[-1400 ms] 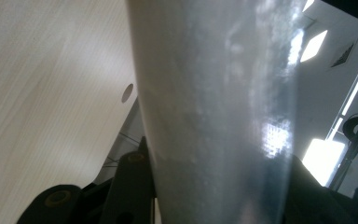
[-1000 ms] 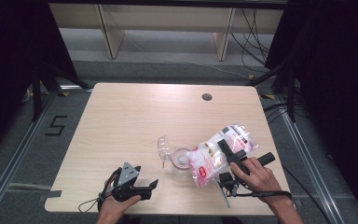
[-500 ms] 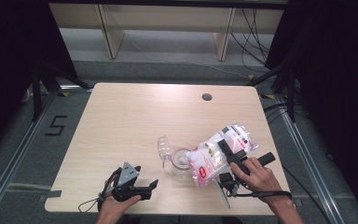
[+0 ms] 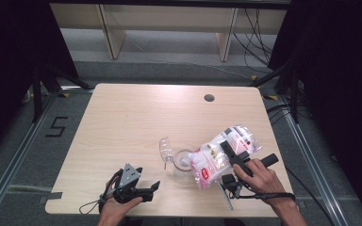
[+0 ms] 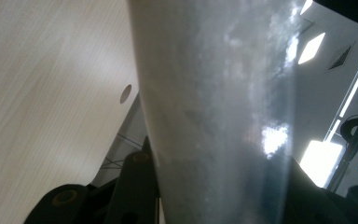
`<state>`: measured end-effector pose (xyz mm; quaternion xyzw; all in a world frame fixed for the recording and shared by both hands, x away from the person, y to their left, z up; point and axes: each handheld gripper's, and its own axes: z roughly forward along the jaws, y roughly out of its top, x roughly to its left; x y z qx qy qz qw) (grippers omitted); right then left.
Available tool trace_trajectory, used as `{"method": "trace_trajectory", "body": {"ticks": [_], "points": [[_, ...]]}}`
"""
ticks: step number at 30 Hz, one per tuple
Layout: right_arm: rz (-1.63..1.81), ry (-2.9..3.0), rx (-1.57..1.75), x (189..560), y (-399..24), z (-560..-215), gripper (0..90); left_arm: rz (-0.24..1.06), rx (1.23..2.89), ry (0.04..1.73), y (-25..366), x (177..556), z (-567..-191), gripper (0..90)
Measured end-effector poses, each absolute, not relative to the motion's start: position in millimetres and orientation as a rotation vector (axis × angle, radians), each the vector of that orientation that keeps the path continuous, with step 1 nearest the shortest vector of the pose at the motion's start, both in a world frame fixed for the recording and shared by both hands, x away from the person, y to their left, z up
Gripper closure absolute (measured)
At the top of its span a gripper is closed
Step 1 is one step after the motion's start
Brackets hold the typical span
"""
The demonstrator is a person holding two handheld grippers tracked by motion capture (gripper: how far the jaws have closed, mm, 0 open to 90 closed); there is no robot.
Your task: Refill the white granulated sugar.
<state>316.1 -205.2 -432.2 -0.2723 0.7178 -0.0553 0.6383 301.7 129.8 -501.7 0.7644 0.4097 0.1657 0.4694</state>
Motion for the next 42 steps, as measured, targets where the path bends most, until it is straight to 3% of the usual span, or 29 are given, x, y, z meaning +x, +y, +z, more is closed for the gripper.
{"method": "trace_trajectory", "body": {"ticks": [42], "points": [[-0.135, 1.625, -0.652, 317.1, -206.9, -430.0, 71.8, 0.412, 1.881, 1.001, 130.8, 302.0, -501.4, 17.9]]}}
